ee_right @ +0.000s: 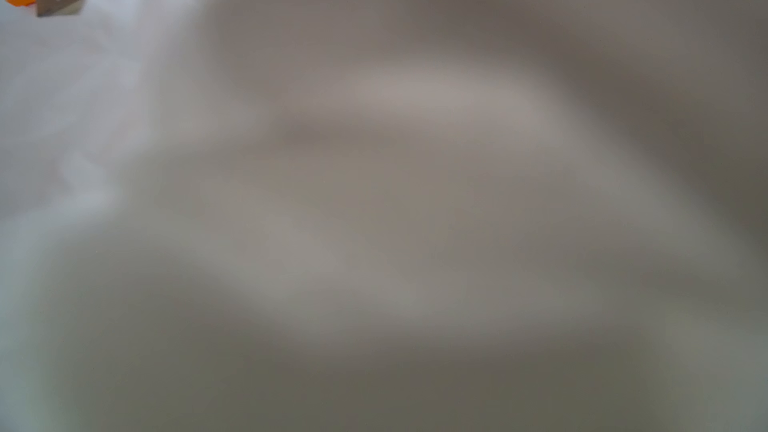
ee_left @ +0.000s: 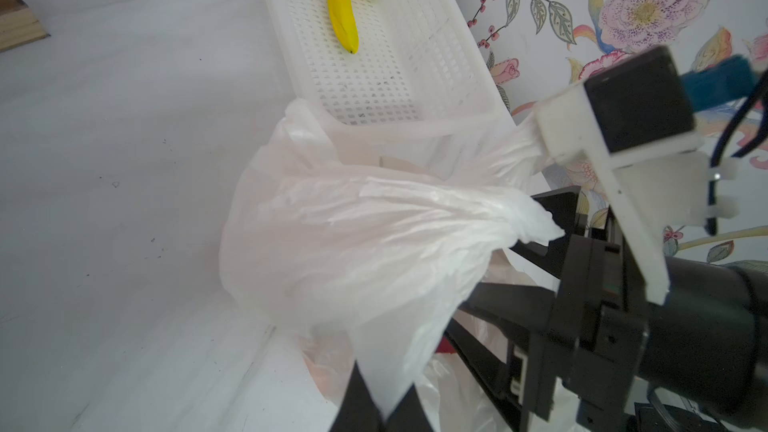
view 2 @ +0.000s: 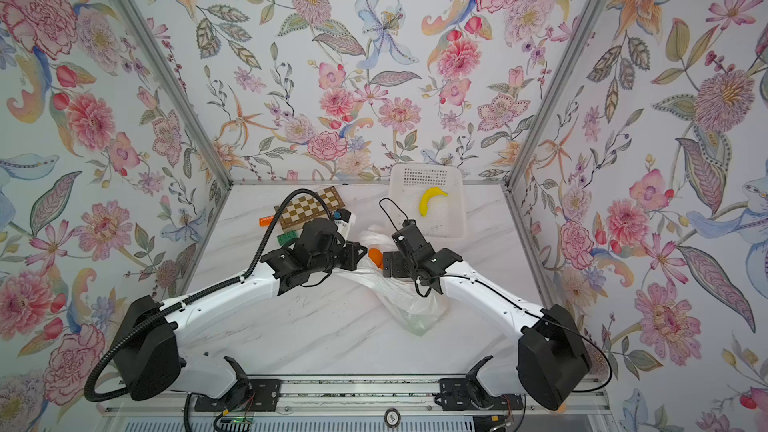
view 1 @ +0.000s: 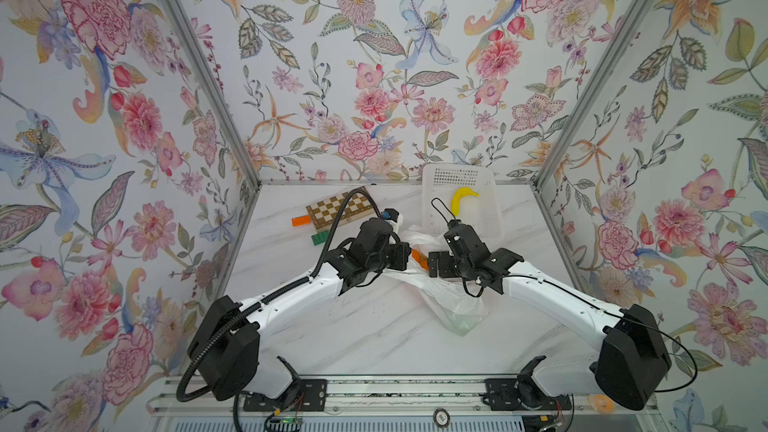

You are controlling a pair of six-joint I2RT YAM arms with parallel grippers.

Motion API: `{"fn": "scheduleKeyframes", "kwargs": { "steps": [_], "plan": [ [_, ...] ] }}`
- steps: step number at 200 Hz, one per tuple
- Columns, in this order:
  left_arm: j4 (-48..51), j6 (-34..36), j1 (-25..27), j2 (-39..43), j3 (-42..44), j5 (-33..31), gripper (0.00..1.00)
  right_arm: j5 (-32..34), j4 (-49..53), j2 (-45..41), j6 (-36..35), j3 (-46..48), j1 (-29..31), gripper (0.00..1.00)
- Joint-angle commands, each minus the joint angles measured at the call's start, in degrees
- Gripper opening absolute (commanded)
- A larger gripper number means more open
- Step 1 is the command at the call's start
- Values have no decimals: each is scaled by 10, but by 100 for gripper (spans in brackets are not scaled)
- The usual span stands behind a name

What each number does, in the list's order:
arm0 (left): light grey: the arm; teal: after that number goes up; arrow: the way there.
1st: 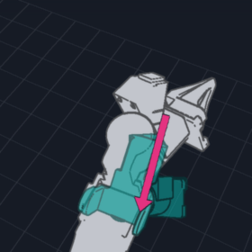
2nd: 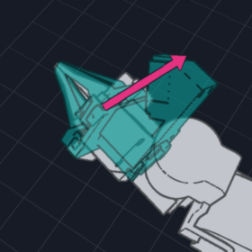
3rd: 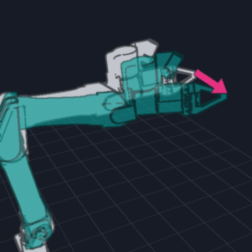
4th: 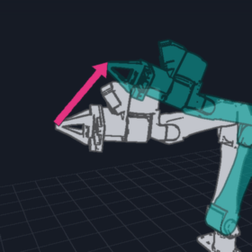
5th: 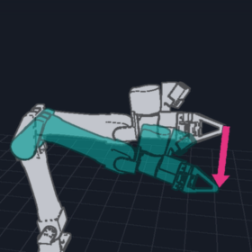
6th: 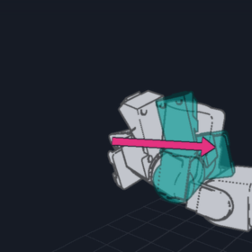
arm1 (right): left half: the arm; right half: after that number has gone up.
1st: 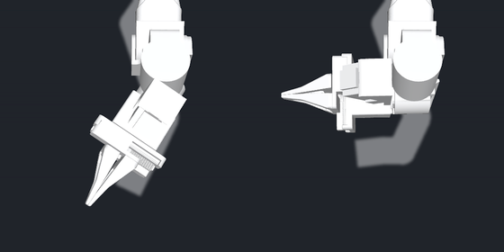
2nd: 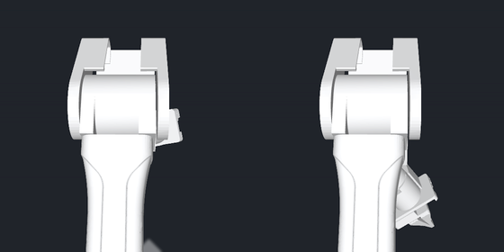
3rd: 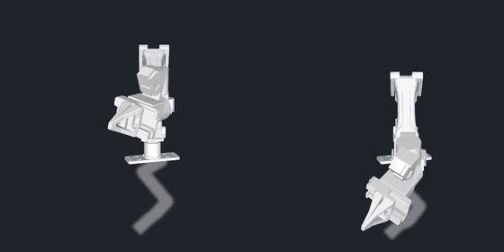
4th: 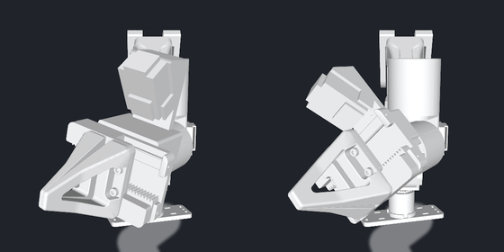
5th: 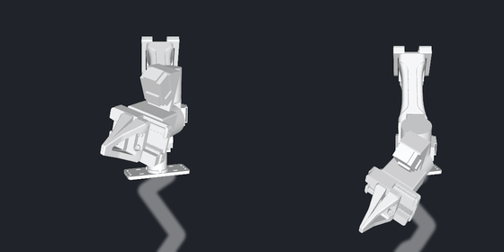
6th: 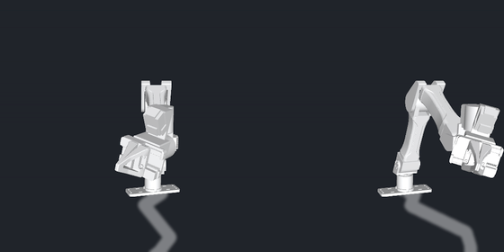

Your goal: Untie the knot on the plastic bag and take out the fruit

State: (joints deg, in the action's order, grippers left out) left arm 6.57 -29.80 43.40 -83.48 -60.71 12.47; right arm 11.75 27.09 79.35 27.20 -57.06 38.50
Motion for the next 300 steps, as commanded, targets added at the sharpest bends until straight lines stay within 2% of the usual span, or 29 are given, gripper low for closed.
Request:
{"fn": "scheduleKeyframes", "kwargs": {
  "steps": [1, 45, 49, 77, 133, 216, 230, 247, 259, 280, 300],
  "plan": [
    [19, 18, -7, 22, -9, -42, 0, 75, 41, -3, -33, -6, -5, 95],
    [52, 36, -39, 64, -4, -73, 0, 67, 63, -55, -48, 17, -67, 87],
    [55, 39, -42, 68, -4, -75, 0, 63, 66, -63, -50, 20, -92, 86],
    [90, 61, -66, 101, -6, -96, 0, 46, 86, -104, -64, 34, -155, 85],
    [144, 80, -126, 165, -2, -105, 0, -4, 95, -158, -79, 43, -273, 86],
    [145, 54, -141, 194, 44, -116, 1, -65, 106, -198, -84, 37, -388, 92],
    [122, 57, -141, 197, 54, -80, 9, -91, 105, -203, -94, 35, -397, 92],
    [65, 71, -140, 191, 74, 8, 30, -166, 97, -203, -101, 41, -390, 94],
    [41, 78, -139, 186, 80, 41, 44, -211, 96, -196, -100, 43, -375, 95],
    [44, 105, -139, 190, 70, 36, 58, -245, 104, -193, -93, 38, -347, 97],
    [58, 142, -139, 203, 49, 21, 66, -258, 110, -204, -76, 27, -339, 98]
  ]
}}
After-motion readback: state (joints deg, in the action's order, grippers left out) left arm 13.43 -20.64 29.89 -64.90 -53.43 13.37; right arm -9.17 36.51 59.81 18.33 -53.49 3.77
